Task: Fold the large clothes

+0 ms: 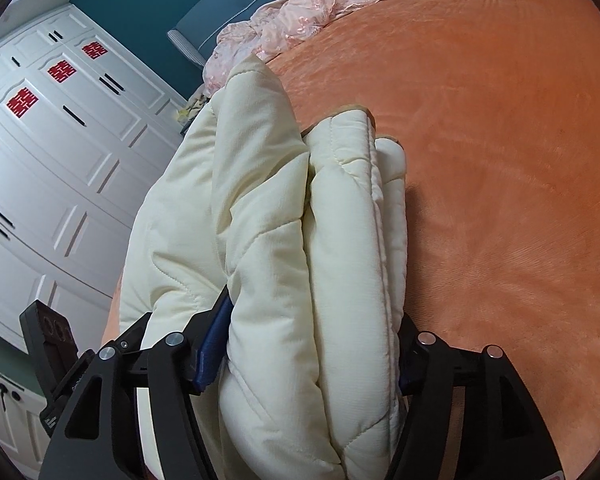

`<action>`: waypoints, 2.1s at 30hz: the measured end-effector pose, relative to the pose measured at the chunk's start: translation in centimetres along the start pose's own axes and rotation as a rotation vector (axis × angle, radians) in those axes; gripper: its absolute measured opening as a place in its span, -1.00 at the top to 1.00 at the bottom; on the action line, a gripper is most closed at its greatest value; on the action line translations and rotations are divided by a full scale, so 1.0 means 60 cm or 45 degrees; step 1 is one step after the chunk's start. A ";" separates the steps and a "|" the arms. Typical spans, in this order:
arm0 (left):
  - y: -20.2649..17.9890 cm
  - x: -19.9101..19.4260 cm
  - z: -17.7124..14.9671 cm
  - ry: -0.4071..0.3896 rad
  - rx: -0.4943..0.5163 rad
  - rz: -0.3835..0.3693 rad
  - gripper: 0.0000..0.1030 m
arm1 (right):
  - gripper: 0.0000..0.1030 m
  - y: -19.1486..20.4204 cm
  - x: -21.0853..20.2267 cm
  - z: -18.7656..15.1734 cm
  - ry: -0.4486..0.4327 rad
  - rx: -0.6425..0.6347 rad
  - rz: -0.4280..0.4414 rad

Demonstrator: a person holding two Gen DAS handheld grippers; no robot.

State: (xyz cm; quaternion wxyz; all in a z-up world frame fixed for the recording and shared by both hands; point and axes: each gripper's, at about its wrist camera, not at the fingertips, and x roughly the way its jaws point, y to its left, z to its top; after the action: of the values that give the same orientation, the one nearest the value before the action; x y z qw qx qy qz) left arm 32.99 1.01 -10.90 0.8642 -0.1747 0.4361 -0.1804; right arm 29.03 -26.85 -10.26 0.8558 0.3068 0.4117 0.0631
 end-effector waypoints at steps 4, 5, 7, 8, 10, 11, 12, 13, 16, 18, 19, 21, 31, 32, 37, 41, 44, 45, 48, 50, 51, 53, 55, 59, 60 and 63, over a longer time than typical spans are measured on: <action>0.006 -0.013 0.007 0.011 -0.046 0.035 -0.85 | -0.33 0.000 -0.022 0.006 0.047 0.019 -0.020; 0.004 -0.028 0.009 0.005 -0.044 0.049 -0.82 | -0.33 -0.001 -0.034 0.006 0.052 0.016 -0.034; -0.006 -0.073 0.011 -0.063 0.011 0.123 -0.82 | -0.33 0.000 -0.081 0.004 0.010 0.004 -0.097; -0.012 -0.097 0.010 -0.100 0.050 0.182 -0.82 | -0.33 0.003 -0.112 0.001 -0.048 -0.005 -0.158; -0.032 -0.140 0.009 -0.145 0.122 0.308 -0.77 | -0.24 0.022 -0.178 -0.006 -0.219 -0.063 -0.259; -0.043 -0.156 0.009 -0.155 0.149 0.347 -0.63 | 0.11 0.037 -0.195 -0.006 -0.246 -0.113 -0.277; -0.056 -0.165 0.010 -0.151 0.169 0.381 -0.56 | 0.24 0.055 -0.197 -0.002 -0.225 -0.162 -0.298; -0.067 -0.168 0.014 -0.132 0.184 0.403 -0.46 | 0.24 0.070 -0.191 0.003 -0.188 -0.193 -0.304; -0.099 -0.155 0.031 -0.059 0.183 0.415 -0.28 | 0.26 0.111 -0.167 0.020 -0.159 -0.264 -0.295; -0.117 -0.142 0.047 -0.041 0.195 0.424 -0.26 | 0.45 0.139 -0.146 0.037 -0.157 -0.318 -0.303; -0.126 -0.135 0.055 -0.045 0.212 0.433 -0.25 | 0.46 0.149 -0.133 0.046 -0.138 -0.332 -0.297; -0.140 -0.112 0.073 -0.038 0.236 0.450 -0.24 | 0.58 0.157 -0.101 0.061 -0.089 -0.335 -0.292; -0.127 0.032 0.103 0.036 0.279 0.540 -0.29 | 0.68 0.073 0.031 0.079 -0.018 -0.247 -0.463; -0.124 0.041 0.101 0.033 0.275 0.546 -0.32 | 0.69 0.057 0.038 0.080 -0.013 -0.215 -0.439; -0.104 0.072 0.097 0.006 0.224 0.549 -0.49 | 0.71 0.013 0.062 0.077 -0.014 -0.144 -0.363; -0.094 0.089 0.092 -0.024 0.212 0.562 -0.56 | 0.71 0.012 0.073 0.067 -0.050 -0.182 -0.382; -0.093 0.096 0.086 -0.056 0.218 0.584 -0.58 | 0.71 0.016 0.080 0.062 -0.083 -0.205 -0.400; -0.094 0.098 0.084 -0.066 0.222 0.592 -0.58 | 0.71 0.016 0.082 0.061 -0.094 -0.210 -0.404; -0.096 0.102 0.079 -0.086 0.231 0.611 -0.59 | 0.71 0.013 0.084 0.060 -0.116 -0.212 -0.400; -0.097 0.104 0.077 -0.095 0.234 0.620 -0.59 | 0.71 0.011 0.086 0.061 -0.122 -0.209 -0.394; -0.097 0.105 0.077 -0.096 0.234 0.622 -0.59 | 0.71 0.009 0.086 0.060 -0.125 -0.208 -0.393; -0.096 0.106 0.076 -0.096 0.231 0.618 -0.60 | 0.71 0.009 0.087 0.060 -0.132 -0.209 -0.393; -0.095 0.108 0.076 -0.099 0.228 0.616 -0.61 | 0.71 0.012 0.087 0.053 -0.145 -0.213 -0.399; -0.092 0.113 0.076 -0.107 0.225 0.615 -0.61 | 0.71 0.012 0.087 0.050 -0.166 -0.219 -0.401; -0.091 0.114 0.076 -0.108 0.223 0.615 -0.61 | 0.71 0.011 0.087 0.049 -0.169 -0.218 -0.400; -0.090 0.115 0.077 -0.104 0.225 0.619 -0.62 | 0.71 0.011 0.089 0.049 -0.169 -0.220 -0.405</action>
State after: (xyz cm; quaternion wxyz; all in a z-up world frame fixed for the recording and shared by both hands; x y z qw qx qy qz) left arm 39.72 -6.26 -10.61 0.9110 0.0043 0.4124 0.0023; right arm 34.78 -25.82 -12.04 0.9034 0.1668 0.3906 -0.0582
